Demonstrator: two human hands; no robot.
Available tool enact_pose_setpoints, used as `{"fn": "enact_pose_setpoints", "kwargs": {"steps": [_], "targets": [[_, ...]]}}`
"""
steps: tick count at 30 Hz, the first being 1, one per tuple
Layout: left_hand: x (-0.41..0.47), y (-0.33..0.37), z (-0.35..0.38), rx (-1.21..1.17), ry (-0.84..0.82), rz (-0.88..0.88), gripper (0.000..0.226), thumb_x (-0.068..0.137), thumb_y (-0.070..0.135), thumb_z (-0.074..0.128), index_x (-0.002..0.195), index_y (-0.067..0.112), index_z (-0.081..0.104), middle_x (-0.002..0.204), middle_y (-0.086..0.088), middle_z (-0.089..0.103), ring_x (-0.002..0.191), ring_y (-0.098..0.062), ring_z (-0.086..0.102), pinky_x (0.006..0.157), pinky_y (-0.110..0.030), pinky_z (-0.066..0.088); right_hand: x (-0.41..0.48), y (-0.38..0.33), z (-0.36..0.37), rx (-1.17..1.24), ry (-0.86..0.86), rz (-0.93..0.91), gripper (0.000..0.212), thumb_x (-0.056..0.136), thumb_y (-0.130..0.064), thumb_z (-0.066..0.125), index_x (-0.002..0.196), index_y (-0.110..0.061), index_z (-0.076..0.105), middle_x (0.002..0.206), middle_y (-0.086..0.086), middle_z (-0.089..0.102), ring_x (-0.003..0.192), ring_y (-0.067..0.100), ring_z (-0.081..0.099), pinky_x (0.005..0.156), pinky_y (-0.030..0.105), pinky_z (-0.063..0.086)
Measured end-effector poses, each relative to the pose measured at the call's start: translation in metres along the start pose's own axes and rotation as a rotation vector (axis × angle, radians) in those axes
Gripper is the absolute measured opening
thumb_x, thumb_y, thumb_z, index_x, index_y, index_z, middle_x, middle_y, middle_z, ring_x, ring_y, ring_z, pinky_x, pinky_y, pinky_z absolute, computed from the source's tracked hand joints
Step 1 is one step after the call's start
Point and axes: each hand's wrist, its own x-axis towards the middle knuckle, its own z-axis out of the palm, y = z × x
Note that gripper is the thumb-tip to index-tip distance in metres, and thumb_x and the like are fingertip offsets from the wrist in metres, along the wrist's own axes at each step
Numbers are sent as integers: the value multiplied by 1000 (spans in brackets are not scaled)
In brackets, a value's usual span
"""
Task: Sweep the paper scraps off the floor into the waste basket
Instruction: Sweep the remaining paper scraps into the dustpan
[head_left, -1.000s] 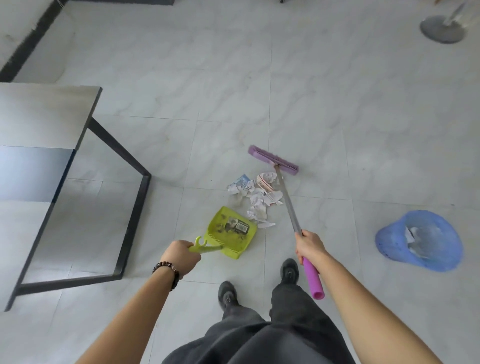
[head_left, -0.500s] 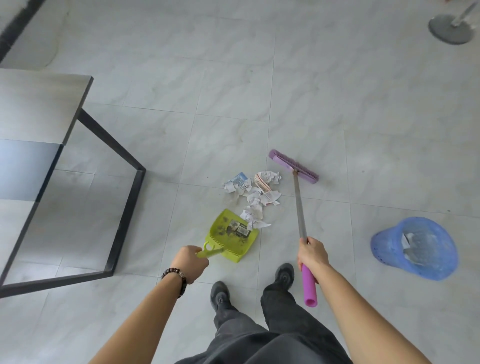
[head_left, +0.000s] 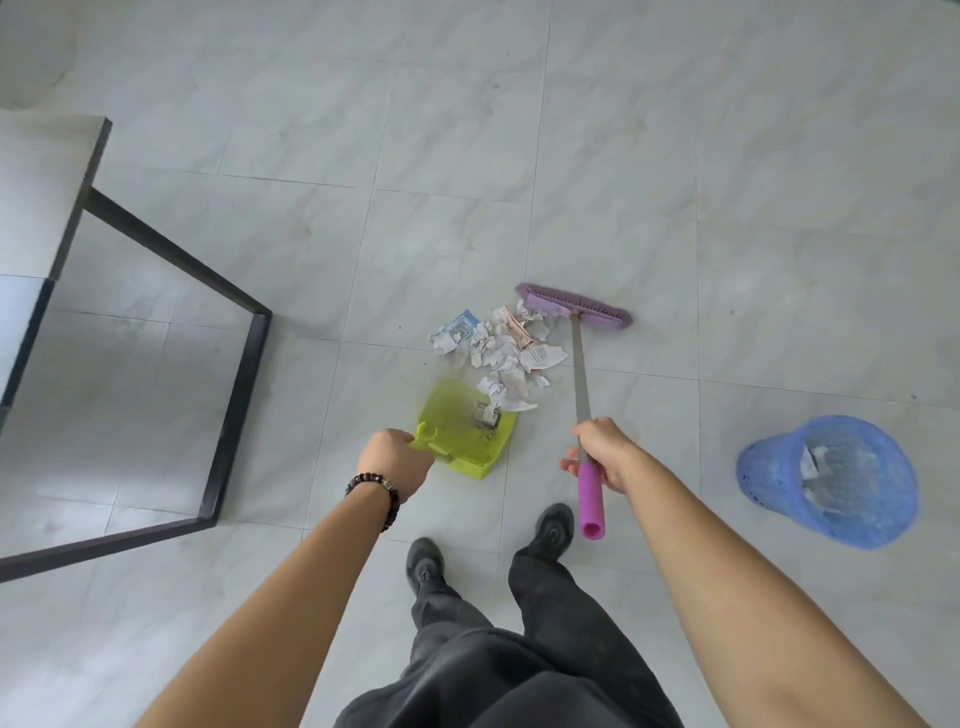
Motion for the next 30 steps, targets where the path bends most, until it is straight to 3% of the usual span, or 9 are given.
{"fn": "enact_pose_setpoints", "kwargs": {"steps": [5,7,10,13,16,19,24,28,30], "targets": [[-1,-3,5,52,20,13,9,73,8,50,66,15,48,58,-2,28,54,-22,22,50,-26,22,-22,8,-7,-271,63,-26,34,85,-3,33,116,-2,49,50,13,55,43,25,51,48,24,45],[0,-4,5,72,22,31,9,71,8,50,66,15,48,59,-3,28,55,-22,23,51,-26,22,-38,21,-8,-294,-20,19,34,90,-3,30,118,1,48,57,13,55,44,24,52,46,23,46],[1,-4,1,85,23,30,12,71,6,51,65,14,44,58,-3,29,55,-23,24,51,-26,24,-60,47,-6,-206,-156,134,31,96,-7,28,121,2,44,69,13,54,50,26,59,49,34,54],[1,-12,-5,57,12,10,16,71,6,51,62,15,41,53,-2,30,50,-22,25,49,-23,23,-76,69,-2,-164,-288,216,15,98,-9,36,106,-1,45,76,15,56,62,28,64,55,38,57],[-2,-21,-11,23,-16,-6,16,71,6,51,60,13,42,51,-4,34,46,-21,29,47,-21,25,-77,84,1,-147,-162,197,15,85,-2,38,87,-1,53,63,11,53,48,19,51,45,25,45],[-8,-25,-15,25,-34,9,10,73,7,51,65,11,47,52,-5,37,45,-21,31,46,-22,29,-74,83,-3,-379,-15,41,21,88,-8,40,72,-6,53,53,9,48,43,19,44,44,25,37],[-6,-7,-20,34,-99,84,7,62,16,49,67,12,48,60,-8,38,53,-24,31,51,-25,27,-62,78,-23,-325,109,-21,28,86,-3,32,96,-9,57,61,15,50,40,20,43,41,25,32],[3,9,-21,110,-77,109,9,69,14,52,65,13,45,60,-8,40,54,-24,34,50,-26,33,-54,67,-22,-366,136,-53,37,81,2,33,107,-7,58,61,15,54,44,23,46,43,30,35],[7,11,-21,149,-59,114,14,74,14,54,65,13,44,60,-8,40,53,-23,35,51,-27,33,-48,56,-19,-349,121,-78,23,87,3,36,101,-1,55,62,13,52,48,23,46,46,31,37]]}}
